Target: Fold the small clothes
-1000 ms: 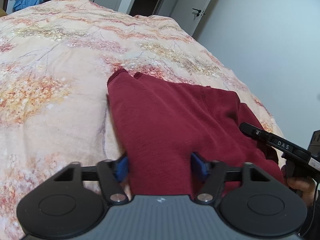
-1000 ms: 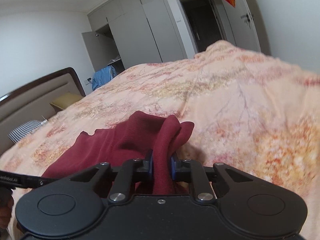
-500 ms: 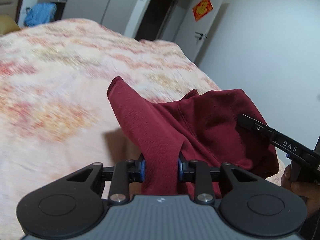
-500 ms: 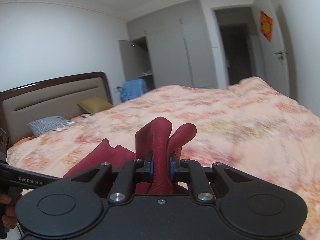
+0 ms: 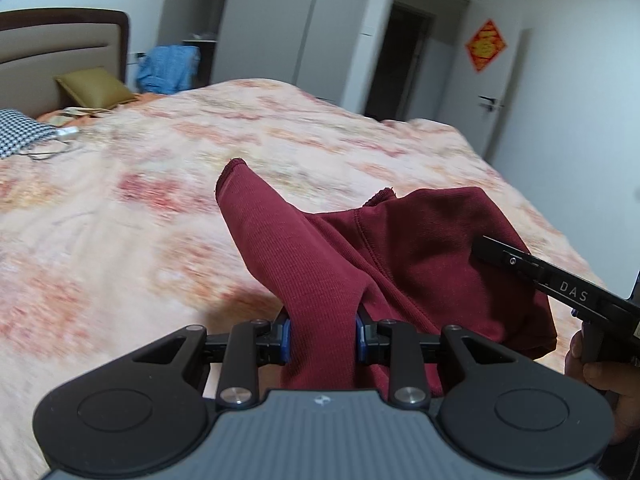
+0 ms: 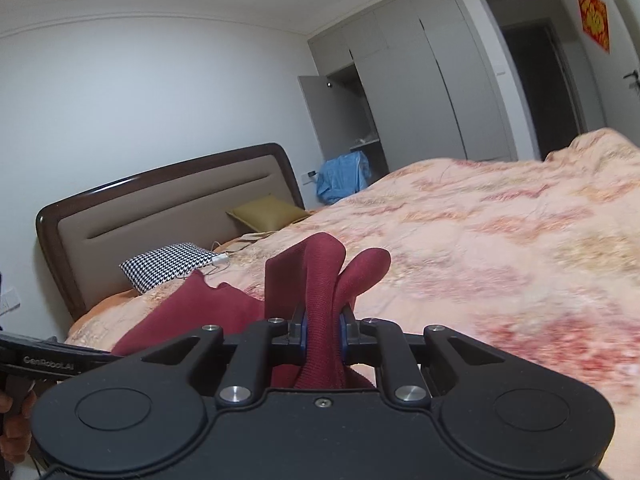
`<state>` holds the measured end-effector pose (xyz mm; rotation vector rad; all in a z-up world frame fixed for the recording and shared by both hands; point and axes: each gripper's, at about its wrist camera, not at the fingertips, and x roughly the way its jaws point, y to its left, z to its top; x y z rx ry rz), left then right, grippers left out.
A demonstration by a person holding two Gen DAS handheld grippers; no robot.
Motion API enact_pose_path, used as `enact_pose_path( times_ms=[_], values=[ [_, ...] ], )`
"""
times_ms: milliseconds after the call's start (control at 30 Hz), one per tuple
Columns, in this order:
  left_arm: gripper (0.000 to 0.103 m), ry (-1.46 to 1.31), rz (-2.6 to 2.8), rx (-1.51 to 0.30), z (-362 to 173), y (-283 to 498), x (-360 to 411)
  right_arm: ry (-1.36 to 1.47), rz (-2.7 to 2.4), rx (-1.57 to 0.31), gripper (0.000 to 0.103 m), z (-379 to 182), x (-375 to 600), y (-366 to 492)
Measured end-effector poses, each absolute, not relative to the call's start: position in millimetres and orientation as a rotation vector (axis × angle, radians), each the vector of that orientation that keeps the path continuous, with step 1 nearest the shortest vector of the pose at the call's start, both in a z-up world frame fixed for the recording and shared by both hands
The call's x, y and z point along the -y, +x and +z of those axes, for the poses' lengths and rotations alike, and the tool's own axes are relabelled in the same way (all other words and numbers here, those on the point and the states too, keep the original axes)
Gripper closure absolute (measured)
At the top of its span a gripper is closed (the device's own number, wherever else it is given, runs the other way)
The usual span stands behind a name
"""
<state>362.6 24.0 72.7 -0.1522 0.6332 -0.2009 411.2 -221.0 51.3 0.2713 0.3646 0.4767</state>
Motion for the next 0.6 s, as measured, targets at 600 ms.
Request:
enact_pose_path(
  times_ms=[600],
  values=[
    [0.056, -0.304, -0.14, -0.746, 0.2, 403.6, -65.3, 0.319, 0.351, -0.567, 0.078, -27.9, 235.5, 449.7]
  ],
)
